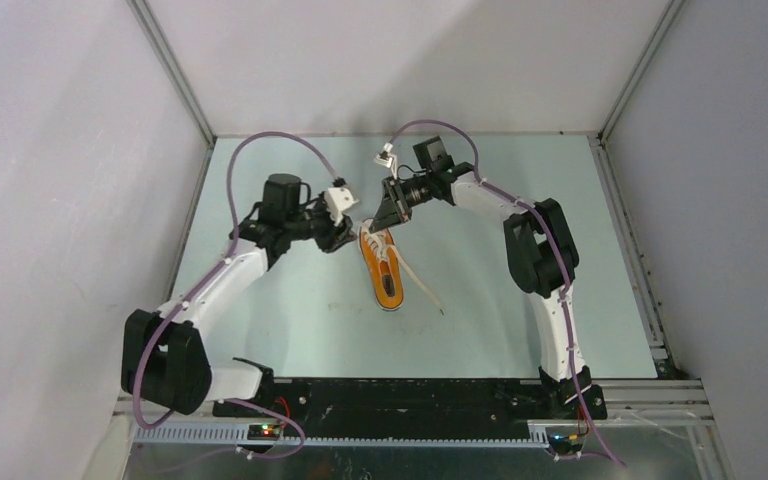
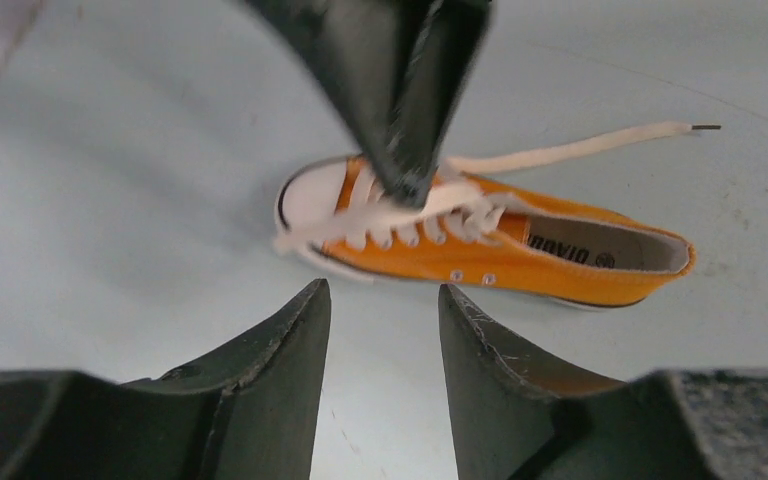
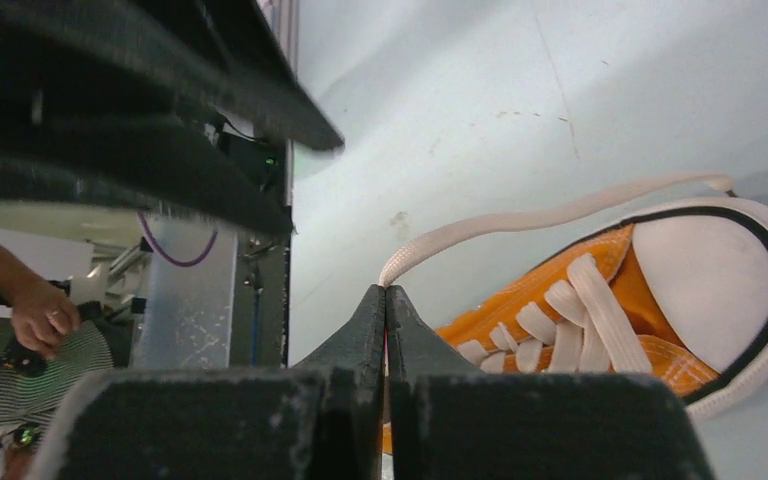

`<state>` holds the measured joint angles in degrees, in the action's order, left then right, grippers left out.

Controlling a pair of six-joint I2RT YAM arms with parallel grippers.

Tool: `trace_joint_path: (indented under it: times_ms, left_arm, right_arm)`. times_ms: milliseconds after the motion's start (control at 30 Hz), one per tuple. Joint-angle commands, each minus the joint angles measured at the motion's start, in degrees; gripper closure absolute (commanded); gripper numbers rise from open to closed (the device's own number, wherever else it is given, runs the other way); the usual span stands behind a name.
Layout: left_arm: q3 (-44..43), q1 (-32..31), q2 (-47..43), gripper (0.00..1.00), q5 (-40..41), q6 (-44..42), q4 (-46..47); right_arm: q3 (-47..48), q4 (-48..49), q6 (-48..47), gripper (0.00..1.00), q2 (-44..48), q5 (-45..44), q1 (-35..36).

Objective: Tie the shoes

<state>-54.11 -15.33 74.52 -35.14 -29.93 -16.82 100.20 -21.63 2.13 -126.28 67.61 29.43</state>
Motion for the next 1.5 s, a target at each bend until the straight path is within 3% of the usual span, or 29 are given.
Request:
trace_joint_path:
  times_ms: [0, 167, 333, 467, 667, 833, 1033, 1100, 1167, 1267, 1333, 1467]
  left_arm:
    - [0.5, -4.7, 1.1, 0.49, 0.1, -13.7, 7.7]
    - [3.0, -5.7, 3.4, 0.49, 2.1, -20.2, 14.7]
    - [2.0, -5.7, 6.4, 0.49, 0.6, -27.5, 12.6]
    - [1.0, -5.8, 8.2, 0.50, -1.8, -27.1, 12.6]
    - [0.2, -6.3, 10.5, 0.68, -2.6, -22.9, 15.3]
    - [-1.2, -6.4, 11.0, 0.97, -3.9, -19.5, 12.8]
    - [-2.3, -6.4, 10.7, 1.00, -7.0, -17.6, 5.2]
    - [-2.3, -6.6, 10.9, 0.99, -7.2, -15.0, 5.1]
    - [-2.0, -7.2, 11.3, 0.92, -6.6, -11.7, 6.5]
    - [-1.7, -8.9, 12.0, 0.65, -4.5, -6.6, 10.3]
    - [-1.1, -9.2, 12.0, 0.54, -4.1, -3.3, 13.3]
    - [-0.8, -9.2, 11.6, 0.48, -4.5, -3.1, 12.4]
  right_arm:
    - [0.2, 4.4, 4.3, 1.00, 3.4, 5.6, -0.7]
    - [-0.1, 5.5, 5.8, 1.00, 2.9, 7.6, -1.1]
    - [0.0, 7.0, 7.1, 1.00, 2.4, 8.6, -1.2]
    - [0.4, 7.4, 7.7, 1.00, 1.8, 8.7, -1.4]
    - [0.5, 7.9, 8.5, 1.00, 1.3, 8.5, -1.6]
    - [0.5, 8.7, 9.3, 1.00, 1.1, 7.8, -2.1]
    - [-0.5, 13.1, 15.4, 1.00, 0.7, 6.7, -2.8]
    - [-1.2, 14.9, 17.9, 1.00, 0.8, 5.9, -2.8]
    - [-2.1, 18.4, 21.6, 1.00, 0.6, 6.6, -2.9]
    - [-3.8, 24.4, 27.3, 1.00, 0.3, 7.6, -3.0]
    - [-5.3, 30.1, 32.4, 1.00, 0.3, 7.5, -3.2]
    - [-6.1, 35.9, 37.5, 1.00, 0.5, 6.9, -3.4]
